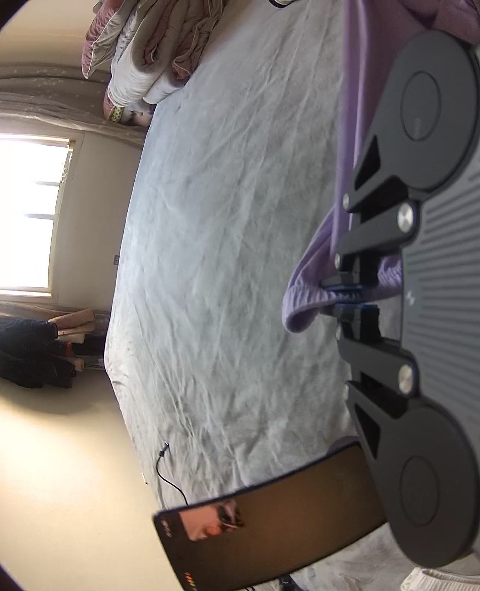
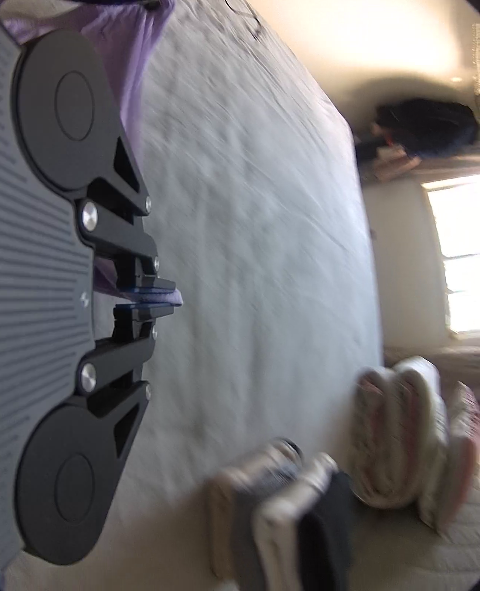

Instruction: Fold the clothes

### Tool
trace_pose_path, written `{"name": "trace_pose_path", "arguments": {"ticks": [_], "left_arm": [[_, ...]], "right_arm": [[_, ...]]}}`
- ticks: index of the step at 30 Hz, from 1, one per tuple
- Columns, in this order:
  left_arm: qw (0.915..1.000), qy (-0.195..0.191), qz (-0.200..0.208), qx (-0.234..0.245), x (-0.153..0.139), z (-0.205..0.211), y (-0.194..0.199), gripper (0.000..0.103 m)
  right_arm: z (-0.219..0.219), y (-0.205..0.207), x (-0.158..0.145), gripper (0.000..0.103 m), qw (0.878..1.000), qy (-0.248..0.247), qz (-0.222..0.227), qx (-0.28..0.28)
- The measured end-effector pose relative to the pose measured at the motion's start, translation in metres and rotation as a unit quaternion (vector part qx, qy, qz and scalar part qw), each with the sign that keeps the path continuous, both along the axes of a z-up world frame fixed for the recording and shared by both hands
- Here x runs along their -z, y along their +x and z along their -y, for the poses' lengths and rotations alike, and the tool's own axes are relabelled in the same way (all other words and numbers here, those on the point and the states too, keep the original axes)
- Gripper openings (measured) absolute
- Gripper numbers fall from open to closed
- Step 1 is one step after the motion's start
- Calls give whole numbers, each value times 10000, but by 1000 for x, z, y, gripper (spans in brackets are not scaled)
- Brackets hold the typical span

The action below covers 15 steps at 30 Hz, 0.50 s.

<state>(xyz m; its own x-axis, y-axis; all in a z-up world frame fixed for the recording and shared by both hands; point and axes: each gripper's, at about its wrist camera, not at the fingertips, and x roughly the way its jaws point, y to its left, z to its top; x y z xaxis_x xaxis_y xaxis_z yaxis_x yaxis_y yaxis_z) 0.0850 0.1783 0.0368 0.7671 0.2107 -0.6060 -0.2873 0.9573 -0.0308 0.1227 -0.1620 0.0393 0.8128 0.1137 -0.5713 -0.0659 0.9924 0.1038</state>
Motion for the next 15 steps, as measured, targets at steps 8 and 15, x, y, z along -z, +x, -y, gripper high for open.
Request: {"name": "trace_pose_path", "arguments": {"ticks": [8,15], "left_arm": [[9991,252,109,321,-7,38,49,6],[9983,239,120,512,20,47,89,6]], "right_arm": [[18,13,-18,6,9954,-544,693,380],[26,46,7,6,9951,-682,553,449]]}}
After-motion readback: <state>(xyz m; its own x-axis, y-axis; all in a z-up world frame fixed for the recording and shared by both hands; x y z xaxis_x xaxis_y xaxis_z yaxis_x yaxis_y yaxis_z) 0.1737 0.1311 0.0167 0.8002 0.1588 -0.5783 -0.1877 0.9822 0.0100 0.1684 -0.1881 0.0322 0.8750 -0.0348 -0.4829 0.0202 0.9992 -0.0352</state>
